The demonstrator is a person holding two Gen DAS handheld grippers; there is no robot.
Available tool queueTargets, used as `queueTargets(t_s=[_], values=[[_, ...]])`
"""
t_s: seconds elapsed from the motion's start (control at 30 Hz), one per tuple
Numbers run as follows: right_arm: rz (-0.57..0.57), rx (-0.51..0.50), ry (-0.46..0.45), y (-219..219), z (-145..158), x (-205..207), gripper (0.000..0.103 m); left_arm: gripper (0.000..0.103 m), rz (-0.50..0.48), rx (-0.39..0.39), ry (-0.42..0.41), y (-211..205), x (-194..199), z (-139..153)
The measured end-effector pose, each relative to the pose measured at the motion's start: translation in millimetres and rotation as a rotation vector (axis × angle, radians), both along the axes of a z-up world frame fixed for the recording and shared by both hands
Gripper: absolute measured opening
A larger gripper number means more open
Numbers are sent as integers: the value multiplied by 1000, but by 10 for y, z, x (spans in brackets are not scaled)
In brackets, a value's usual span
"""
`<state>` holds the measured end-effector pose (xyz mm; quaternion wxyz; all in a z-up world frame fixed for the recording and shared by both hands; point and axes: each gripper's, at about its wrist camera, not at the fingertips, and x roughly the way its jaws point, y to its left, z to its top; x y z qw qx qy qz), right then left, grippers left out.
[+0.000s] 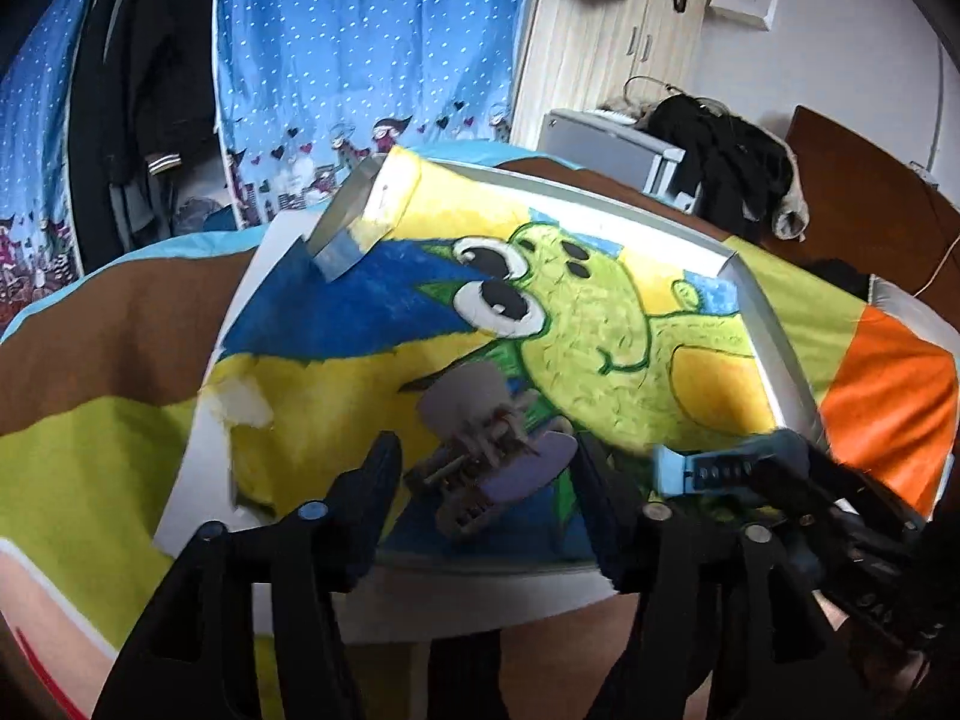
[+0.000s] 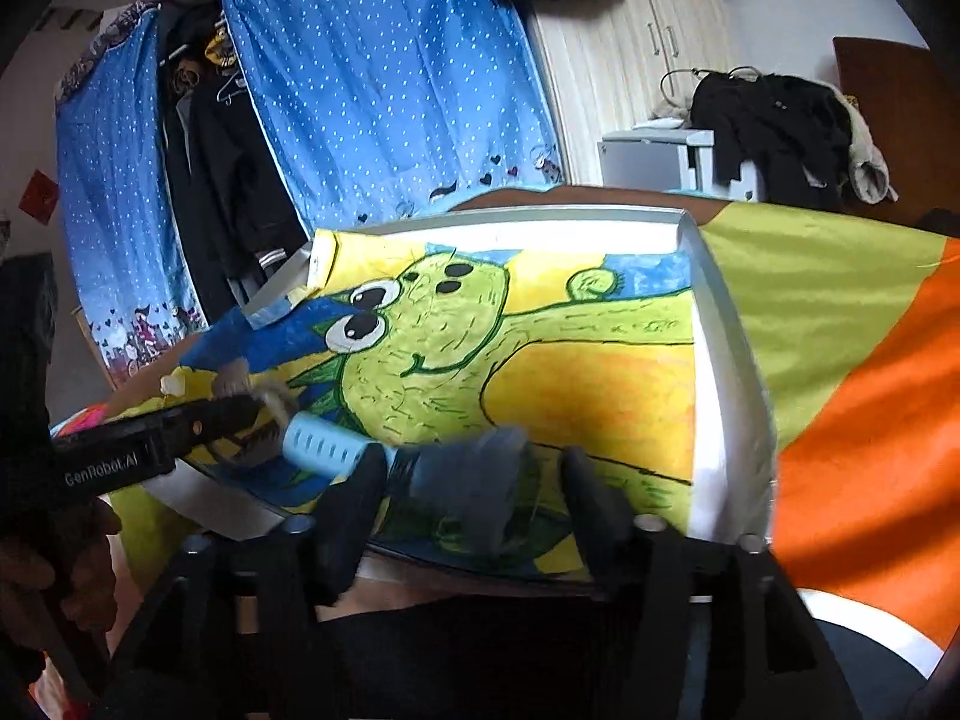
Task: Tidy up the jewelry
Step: 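Carry the clip and watch into the cartoon tray and open both tools, then move both tools from the tray back over the remaining jewelry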
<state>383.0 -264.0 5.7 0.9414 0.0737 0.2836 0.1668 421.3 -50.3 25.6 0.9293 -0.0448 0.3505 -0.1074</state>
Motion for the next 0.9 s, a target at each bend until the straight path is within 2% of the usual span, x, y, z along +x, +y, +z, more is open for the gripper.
queueTargets(t_s=[0.07, 0.1, 0.13, 0.23, 0.33, 0.37, 0.47, 0.53, 0.63, 0.9], values=[[-7, 6, -3, -42, 36, -50, 65, 56, 13, -16, -19, 49, -87, 34], [-12, 8, -7, -66, 63, -87, 71, 60, 20, -22, -28, 64, -135, 61], [-19, 7, -13, -89, 91, -132, 76, 70, 29, -29, -37, 77, -191, 90], [-38, 9, -40, -141, 210, -295, 84, 81, 46, -61, -80, 124, -404, 206], [-51, 12, -75, -166, 348, -496, 99, 82, 50, -67, -105, 142, -598, 328], [-53, 17, -93, -173, 412, -599, 102, 82, 48, -68, -119, 147, -685, 380], [-55, 7, -122, -148, 547, -839, 103, 84, 55, -61, -180, 168, -990, 510], [-47, -7, -139, -109, 643, -1041, 103, 98, 72, -54, -224, 177, -1207, 575], [-52, -22, -156, -45, 751, -1348, 103, 99, 78, -64, -279, 209, -1598, 661], [-51, -37, -198, 77, 929, -2264, 103, 99, 39, -80, -300, 320, -2453, 792]])
